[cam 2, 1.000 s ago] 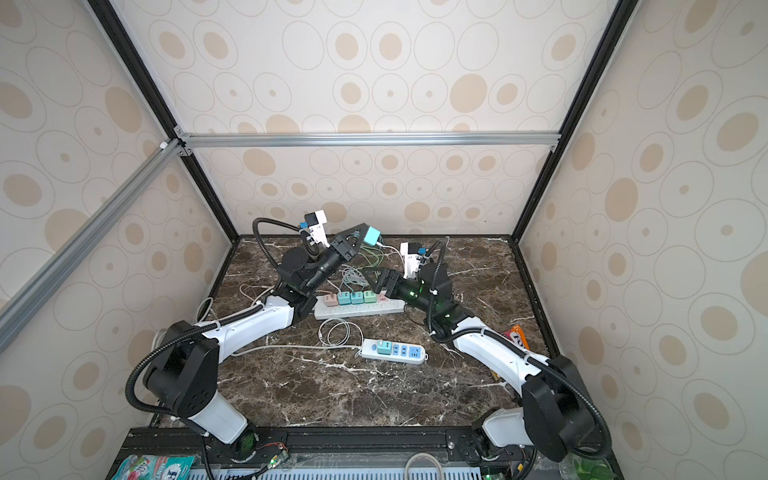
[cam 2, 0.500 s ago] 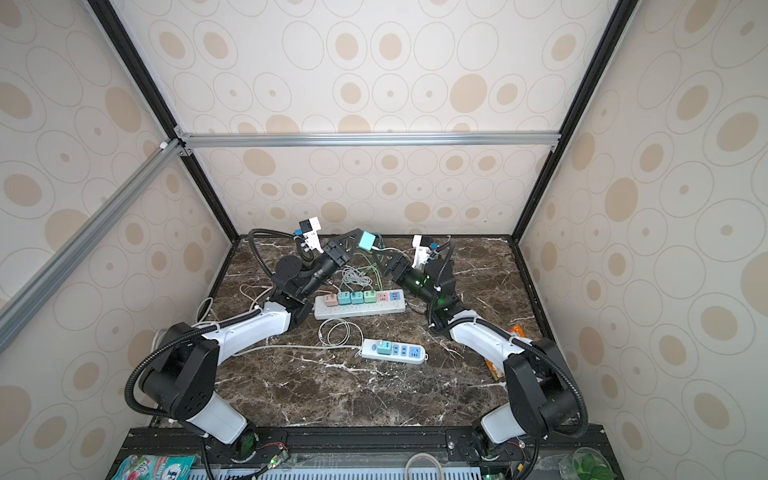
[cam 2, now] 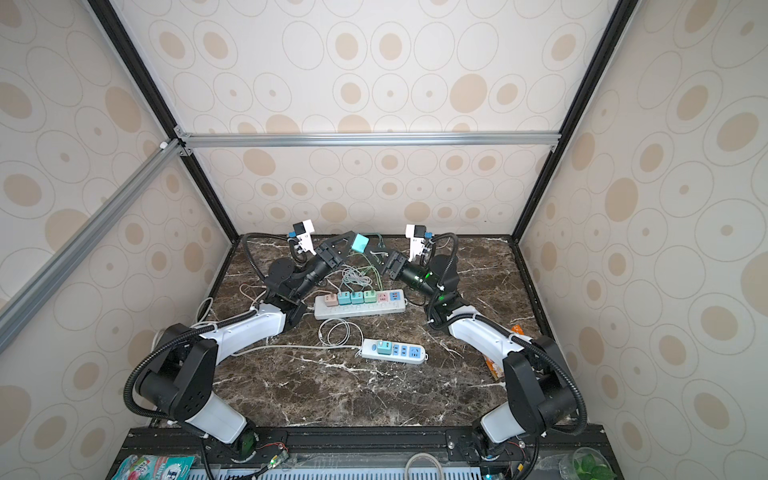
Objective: Insert the plug
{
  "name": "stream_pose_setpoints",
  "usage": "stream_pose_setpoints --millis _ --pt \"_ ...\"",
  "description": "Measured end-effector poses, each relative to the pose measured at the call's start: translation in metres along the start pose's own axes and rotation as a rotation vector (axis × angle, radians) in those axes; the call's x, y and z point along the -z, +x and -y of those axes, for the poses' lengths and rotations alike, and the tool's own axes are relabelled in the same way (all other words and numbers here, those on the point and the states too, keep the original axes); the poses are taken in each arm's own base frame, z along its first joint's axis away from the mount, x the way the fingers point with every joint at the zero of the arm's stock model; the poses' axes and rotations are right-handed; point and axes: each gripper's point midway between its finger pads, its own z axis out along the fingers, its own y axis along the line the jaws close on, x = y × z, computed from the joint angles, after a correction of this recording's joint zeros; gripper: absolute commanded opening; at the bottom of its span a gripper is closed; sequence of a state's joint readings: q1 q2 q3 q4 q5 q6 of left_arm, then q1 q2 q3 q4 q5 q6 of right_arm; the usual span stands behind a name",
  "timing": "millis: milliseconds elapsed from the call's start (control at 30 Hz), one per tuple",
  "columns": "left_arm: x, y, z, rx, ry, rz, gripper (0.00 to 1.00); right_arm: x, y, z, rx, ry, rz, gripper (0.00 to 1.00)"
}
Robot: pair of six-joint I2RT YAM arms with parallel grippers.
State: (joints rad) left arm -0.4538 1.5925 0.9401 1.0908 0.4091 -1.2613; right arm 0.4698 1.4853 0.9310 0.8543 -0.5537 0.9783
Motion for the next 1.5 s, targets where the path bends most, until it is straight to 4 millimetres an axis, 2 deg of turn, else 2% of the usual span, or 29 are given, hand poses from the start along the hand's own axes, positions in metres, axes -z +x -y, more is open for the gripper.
stream_pose_setpoints --millis 200,400,633,967,1033,1133,1300,1500 --pt "0.001 0.000 0.014 0.027 0.064 -0.018 0.00 -0.015 -0.011 -0.009 -0.009 -0.050 -0.003 0.81" --pt "0.002 0.003 0.022 0.035 0.097 -0.042 0.00 -0.026 -0.007 -0.003 -0.044 -0.073 -0.036 0.66" --pt "0.002 0.005 0.022 0.036 0.098 -0.048 0.00 -0.026 -0.001 -0.011 -0.044 -0.114 -0.081 0.52" --pt "0.002 0.007 0.023 0.041 0.107 -0.063 0.00 -0.028 0.000 -0.019 -0.033 -0.157 -0.101 0.42" --pt "0.002 0.008 0.024 0.041 0.112 -0.068 0.00 -0.028 -0.001 -0.022 -0.028 -0.165 -0.099 0.37" --pt "0.002 0.009 0.025 0.040 0.119 -0.074 0.00 -0.028 -0.001 -0.021 -0.026 -0.162 -0.100 0.20" --pt "0.002 0.012 0.024 0.042 0.117 -0.086 0.00 -0.029 0.002 -0.014 -0.020 -0.133 -0.109 0.01" --pt "0.002 0.014 0.019 0.035 0.098 -0.096 0.00 -0.027 0.005 -0.012 0.011 -0.100 -0.129 0.00"
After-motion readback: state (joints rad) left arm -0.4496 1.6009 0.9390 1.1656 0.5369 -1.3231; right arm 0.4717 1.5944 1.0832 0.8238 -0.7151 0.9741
